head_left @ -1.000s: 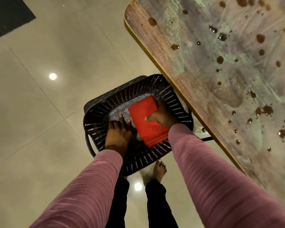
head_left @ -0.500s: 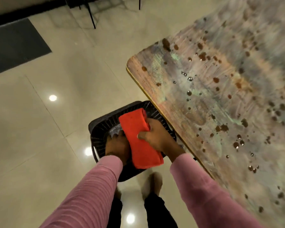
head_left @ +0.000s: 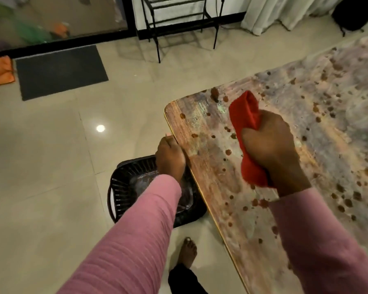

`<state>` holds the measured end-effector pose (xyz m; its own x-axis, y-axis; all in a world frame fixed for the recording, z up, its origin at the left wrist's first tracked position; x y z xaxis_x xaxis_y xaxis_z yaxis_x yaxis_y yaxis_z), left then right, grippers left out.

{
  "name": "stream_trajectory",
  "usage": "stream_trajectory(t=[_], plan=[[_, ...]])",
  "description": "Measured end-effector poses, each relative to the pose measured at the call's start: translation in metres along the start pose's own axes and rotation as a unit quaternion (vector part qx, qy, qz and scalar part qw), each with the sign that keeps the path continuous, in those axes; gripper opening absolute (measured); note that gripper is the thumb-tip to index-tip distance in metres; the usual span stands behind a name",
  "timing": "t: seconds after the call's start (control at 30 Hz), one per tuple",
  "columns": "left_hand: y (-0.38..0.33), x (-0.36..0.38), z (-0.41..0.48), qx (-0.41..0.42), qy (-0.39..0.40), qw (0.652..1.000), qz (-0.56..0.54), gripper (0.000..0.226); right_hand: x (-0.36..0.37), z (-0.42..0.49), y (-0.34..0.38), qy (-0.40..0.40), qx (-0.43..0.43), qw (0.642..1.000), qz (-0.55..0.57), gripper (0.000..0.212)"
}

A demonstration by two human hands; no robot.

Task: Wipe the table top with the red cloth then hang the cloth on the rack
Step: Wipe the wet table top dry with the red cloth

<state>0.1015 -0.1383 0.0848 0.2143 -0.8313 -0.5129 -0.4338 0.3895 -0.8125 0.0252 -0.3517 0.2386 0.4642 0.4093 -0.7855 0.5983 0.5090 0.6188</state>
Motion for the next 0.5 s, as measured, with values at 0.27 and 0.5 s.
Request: stream_trajectory(t=[0.27,0.5], plan=[[-0.003,0.021,0.009,-0.087,-0.091,0.990,-0.062,0.042,0.097,-0.012,0.012,-0.020,-0.248,0.942,-0.224,0.048],[0.005,0.022,0.007,-0.088,-0.113,0.987,-0.074,0.041,0.110,-0.005,-0.005,-0.052,-0.333,0.909,-0.244,0.045]])
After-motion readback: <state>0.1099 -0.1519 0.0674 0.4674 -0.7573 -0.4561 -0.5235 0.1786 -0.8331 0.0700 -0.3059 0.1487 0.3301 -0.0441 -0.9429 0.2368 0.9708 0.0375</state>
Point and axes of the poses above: each hand's wrist, its own z-axis towards the middle knuckle, its own x-axis out of the palm, y = z × x, the point moved 9 cm from there along z, towards the middle knuckle, and after that the axes turned 15 degrees about -y, right-handed, at the moved point
